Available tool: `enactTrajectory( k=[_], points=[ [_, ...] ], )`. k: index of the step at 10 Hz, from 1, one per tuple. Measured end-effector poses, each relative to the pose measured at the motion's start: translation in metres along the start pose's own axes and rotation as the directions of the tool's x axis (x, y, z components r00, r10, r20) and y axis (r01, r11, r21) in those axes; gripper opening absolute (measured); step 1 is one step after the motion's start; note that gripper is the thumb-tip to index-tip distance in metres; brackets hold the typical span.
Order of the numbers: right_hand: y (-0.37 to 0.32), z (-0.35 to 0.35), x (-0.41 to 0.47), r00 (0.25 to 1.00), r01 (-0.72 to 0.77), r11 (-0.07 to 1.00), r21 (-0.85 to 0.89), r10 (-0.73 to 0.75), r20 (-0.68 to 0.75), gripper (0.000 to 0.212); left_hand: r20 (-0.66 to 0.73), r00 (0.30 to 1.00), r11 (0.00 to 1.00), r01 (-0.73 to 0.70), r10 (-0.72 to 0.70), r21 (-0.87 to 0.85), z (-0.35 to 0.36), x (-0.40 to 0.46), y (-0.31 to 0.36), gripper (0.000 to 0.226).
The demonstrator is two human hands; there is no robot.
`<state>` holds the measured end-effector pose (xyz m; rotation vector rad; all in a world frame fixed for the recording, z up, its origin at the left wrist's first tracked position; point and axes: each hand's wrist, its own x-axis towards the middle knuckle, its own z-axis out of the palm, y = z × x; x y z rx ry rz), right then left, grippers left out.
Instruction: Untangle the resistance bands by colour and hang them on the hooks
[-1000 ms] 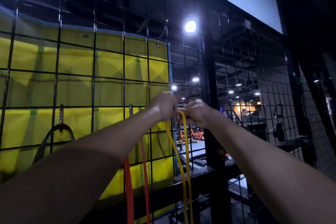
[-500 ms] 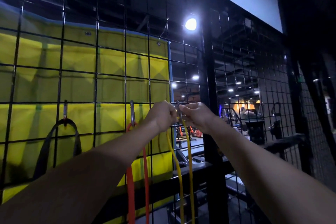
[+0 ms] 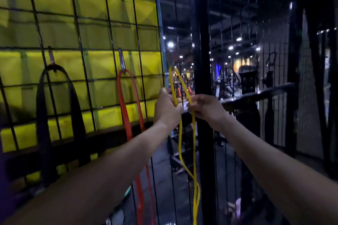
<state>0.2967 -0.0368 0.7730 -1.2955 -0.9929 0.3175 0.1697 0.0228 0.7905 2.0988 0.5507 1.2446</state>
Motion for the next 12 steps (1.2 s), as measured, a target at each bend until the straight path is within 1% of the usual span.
enactTrajectory(
  k=[1,2,3,4,5,6,7,8,9,10,11,12],
  points=[
    [0.032,-0.003,-0.023,1.000,-0.012,0.989,-0.147,0.010,-0.016,0.020,0.081,0.996,0.999,0.045,-0.045,0.003,0.018,-0.031,-0.021,0.017],
    [0.068,-0.009,-0.052,1.000,-0.011,0.950,-0.312,0.015,0.011,0.018,0.170,0.983,0.992,0.055,-0.074,0.113,0.037,-0.059,-0.051,0.007],
    [0.111,-0.019,-0.077,0.999,-0.039,0.868,-0.495,0.046,0.003,0.003,0.203,0.971,0.983,0.095,-0.127,0.158,0.057,-0.087,-0.085,0.011],
    [0.156,-0.023,-0.103,0.989,-0.137,0.847,-0.513,0.145,-0.024,0.012,0.209,0.967,0.968,0.093,-0.143,0.232,0.074,-0.115,-0.116,0.016],
    [0.192,-0.021,-0.131,0.971,-0.218,0.867,-0.448,0.238,-0.012,0.013,0.170,0.979,0.977,0.072,-0.108,0.203,0.092,-0.140,-0.148,0.025],
    [0.226,-0.020,-0.157,0.943,-0.296,0.874,-0.387,0.333,0.031,0.005,0.257,0.944,0.967,0.160,-0.209,0.197,0.105,-0.166,-0.170,0.008],
    [0.259,-0.022,-0.179,0.930,-0.323,0.870,-0.373,0.365,0.046,0.009,0.290,0.904,0.950,0.299,-0.314,0.096,0.119,-0.185,-0.189,0.016],
    [0.289,-0.019,-0.198,0.932,-0.332,0.867,-0.372,0.362,0.011,0.015,0.335,0.896,0.953,0.301,-0.290,0.021,0.129,-0.199,-0.205,0.018],
    [0.310,-0.014,-0.210,0.898,-0.425,0.855,-0.295,0.439,-0.023,0.023,0.363,0.871,0.943,0.313,-0.331,0.109,0.134,-0.210,-0.230,0.020],
    [0.319,-0.006,-0.218,0.880,-0.467,0.854,-0.230,0.474,-0.027,0.027,0.381,0.827,0.908,0.403,-0.414,0.113,0.130,-0.219,-0.249,0.026],
    [0.315,0.000,-0.221,0.862,-0.500,0.824,-0.267,0.505,-0.057,0.031,0.409,0.793,0.892,0.413,-0.452,0.186,0.122,-0.225,-0.251,0.025],
    [0.296,0.003,-0.224,0.853,-0.510,0.804,-0.305,0.519,-0.060,0.036,0.424,0.778,0.886,0.397,-0.463,0.239,0.109,-0.230,-0.242,0.017]
  ],
)
